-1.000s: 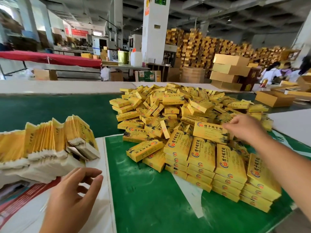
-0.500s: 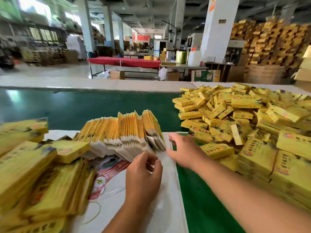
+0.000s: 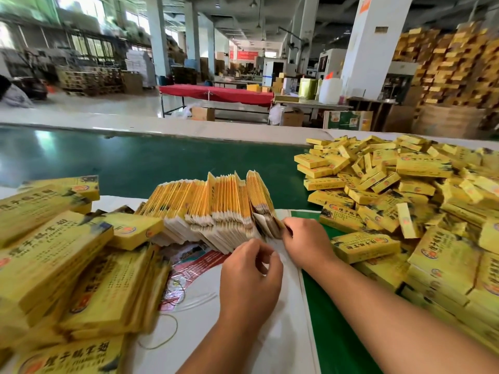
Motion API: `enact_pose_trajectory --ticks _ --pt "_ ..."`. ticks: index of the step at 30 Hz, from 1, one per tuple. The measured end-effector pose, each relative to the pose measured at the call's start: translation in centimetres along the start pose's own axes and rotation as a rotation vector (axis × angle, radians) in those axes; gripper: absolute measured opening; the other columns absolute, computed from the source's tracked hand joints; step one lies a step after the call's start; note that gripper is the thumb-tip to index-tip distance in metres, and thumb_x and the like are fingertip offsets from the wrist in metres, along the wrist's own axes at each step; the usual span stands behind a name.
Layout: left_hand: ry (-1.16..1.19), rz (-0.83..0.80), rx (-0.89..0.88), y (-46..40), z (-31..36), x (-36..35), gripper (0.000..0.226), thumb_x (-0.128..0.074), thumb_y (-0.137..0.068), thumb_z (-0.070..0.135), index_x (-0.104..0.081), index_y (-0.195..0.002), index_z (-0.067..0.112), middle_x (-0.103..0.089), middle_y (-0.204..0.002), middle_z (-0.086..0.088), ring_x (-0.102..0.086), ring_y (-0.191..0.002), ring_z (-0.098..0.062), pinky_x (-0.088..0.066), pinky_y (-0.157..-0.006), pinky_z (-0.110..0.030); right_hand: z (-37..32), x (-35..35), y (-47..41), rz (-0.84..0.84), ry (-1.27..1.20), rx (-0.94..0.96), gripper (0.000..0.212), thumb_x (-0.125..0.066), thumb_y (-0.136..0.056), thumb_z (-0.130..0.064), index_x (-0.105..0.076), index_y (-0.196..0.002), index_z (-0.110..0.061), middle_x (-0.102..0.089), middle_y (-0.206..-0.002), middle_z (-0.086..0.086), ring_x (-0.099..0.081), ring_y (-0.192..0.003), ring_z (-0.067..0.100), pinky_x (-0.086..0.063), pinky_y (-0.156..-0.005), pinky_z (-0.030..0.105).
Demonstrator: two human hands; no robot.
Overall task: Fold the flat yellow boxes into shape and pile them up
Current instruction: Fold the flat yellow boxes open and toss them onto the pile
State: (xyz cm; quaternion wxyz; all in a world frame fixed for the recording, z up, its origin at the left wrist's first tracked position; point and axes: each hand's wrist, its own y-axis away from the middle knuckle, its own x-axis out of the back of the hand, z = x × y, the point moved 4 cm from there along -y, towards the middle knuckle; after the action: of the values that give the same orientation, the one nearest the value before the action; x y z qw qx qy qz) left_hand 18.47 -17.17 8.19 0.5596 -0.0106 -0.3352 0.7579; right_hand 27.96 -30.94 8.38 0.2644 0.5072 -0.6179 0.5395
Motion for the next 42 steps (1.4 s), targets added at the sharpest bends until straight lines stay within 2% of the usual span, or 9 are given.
enact_pose_trajectory --ticks 8,11,16,20,23,27,34,40,42 --pt "0.076 -0.002 0.106 -0.2 -0.5 0.2 0.017 -0.065 -0.084 0.018 -0.062 -0.068 0.025 -0.061 -0.064 0.006 -0.056 -0.061 -0.010 -0.046 -0.053 -0.021 1.9 7.5 2.0 0.438 -0.212 -0.012 0.037 -0.061 -0.094 -0.007 -0.047 -0.059 -0.010 -0.041 -0.046 0.001 -0.034 -0.038 0.018 -0.020 -0.041 0.027" --pt "0.228 -0.045 0.228 -0.5 -0.9 0.4 0.018 -0.062 -0.088 0.020 -0.066 -0.070 0.021 -0.065 -0.067 0.002 -0.057 -0.059 -0.008 -0.048 -0.053 -0.018 3.9 10.1 3.1 0.503 -0.396 -0.063 0.030 -0.060 -0.096 -0.014 -0.054 -0.068 -0.007 -0.049 -0.053 0.004 -0.048 -0.049 0.031 -0.033 -0.045 0.030" --pt "0.948 -0.174 0.642 -1.0 -1.4 0.2 0.043 -0.042 -0.099 0.038 -0.066 -0.086 0.004 -0.064 -0.072 -0.010 -0.059 -0.059 -0.019 -0.047 -0.054 -0.028 4.7 12.4 6.7 0.448 -0.753 0.064 0.022 -0.064 -0.093 -0.012 -0.060 -0.079 -0.029 -0.063 -0.072 -0.004 -0.060 -0.064 0.006 -0.048 -0.059 0.016" --pt "1.250 -0.445 0.823 -0.9 -0.8 -0.4 0.062 -0.046 -0.083 0.057 -0.067 -0.098 0.001 -0.067 -0.088 -0.019 -0.068 -0.073 -0.030 -0.055 -0.063 -0.034 5.2 11.0 8.7 0.277 -1.131 0.186 0.028 -0.062 -0.083 -0.001 -0.072 -0.083 -0.027 -0.073 -0.104 -0.001 -0.067 -0.107 0.020 -0.056 -0.086 0.027" --pt "1.259 -0.781 0.828 0.5 0.3 -0.9 0.060 -0.066 -0.077 0.051 -0.069 -0.110 0.001 -0.065 -0.117 -0.025 -0.066 -0.101 -0.040 -0.054 -0.084 -0.048 5.4 9.5 9.3 0.192 -1.265 0.147 0.027 -0.066 -0.076 0.004 -0.073 -0.075 -0.022 -0.068 -0.122 0.007 -0.059 -0.123 0.027 -0.057 -0.085 0.034" --pt "1.351 -1.081 0.633 1.9 1.6 -0.9 0.039 -0.071 -0.080 0.011 -0.062 -0.114 -0.007 -0.068 -0.111 -0.026 -0.069 -0.100 -0.035 -0.055 -0.087 -0.044 5.2 9.8 10.0 0.132 -1.243 0.230 0.025 -0.070 -0.071 -0.002 -0.076 -0.076 -0.026 -0.063 -0.130 0.006 -0.056 -0.127 0.025 -0.059 -0.078 0.033" --pt "0.961 -0.874 0.634 2.2 0.4 -2.0 0.027 -0.061 -0.077 0.004 -0.074 -0.101 0.004 -0.070 -0.105 -0.027 -0.073 -0.084 -0.035 -0.061 -0.075 -0.042 7.0 9.9 10.3 0.095 -0.954 0.123 0.076 -0.037 -0.086 0.029 -0.078 -0.096 -0.033 -0.062 -0.132 -0.014 -0.051 -0.130 0.006 -0.045 -0.100 0.018" --pt "0.837 -0.793 0.516 1.8 0.8 -1.8 0.030 -0.063 -0.079 0.014 -0.071 -0.109 0.012 -0.070 -0.111 -0.022 -0.069 -0.098 -0.039 -0.058 -0.085 -0.047 6.7 9.6 10.4 -0.057 -0.914 0.005 0.042 -0.048 -0.084 -0.019 -0.073 -0.108 -0.043 -0.064 -0.122 -0.021 -0.050 -0.128 0.001 -0.045 -0.102 0.026" --pt "0.754 -0.808 0.457 2.1 1.2 -2.2 0.033 -0.060 -0.083 0.018 -0.069 -0.115 0.021 -0.071 -0.113 -0.014 -0.069 -0.101 -0.034 -0.057 -0.086 -0.042 6.5 9.3 10.5 -0.066 -0.889 -0.055 0.028 -0.059 -0.080 -0.042 -0.070 -0.106 -0.042 -0.069 -0.101 -0.008 -0.063 -0.103 0.017 -0.051 -0.089 0.041"
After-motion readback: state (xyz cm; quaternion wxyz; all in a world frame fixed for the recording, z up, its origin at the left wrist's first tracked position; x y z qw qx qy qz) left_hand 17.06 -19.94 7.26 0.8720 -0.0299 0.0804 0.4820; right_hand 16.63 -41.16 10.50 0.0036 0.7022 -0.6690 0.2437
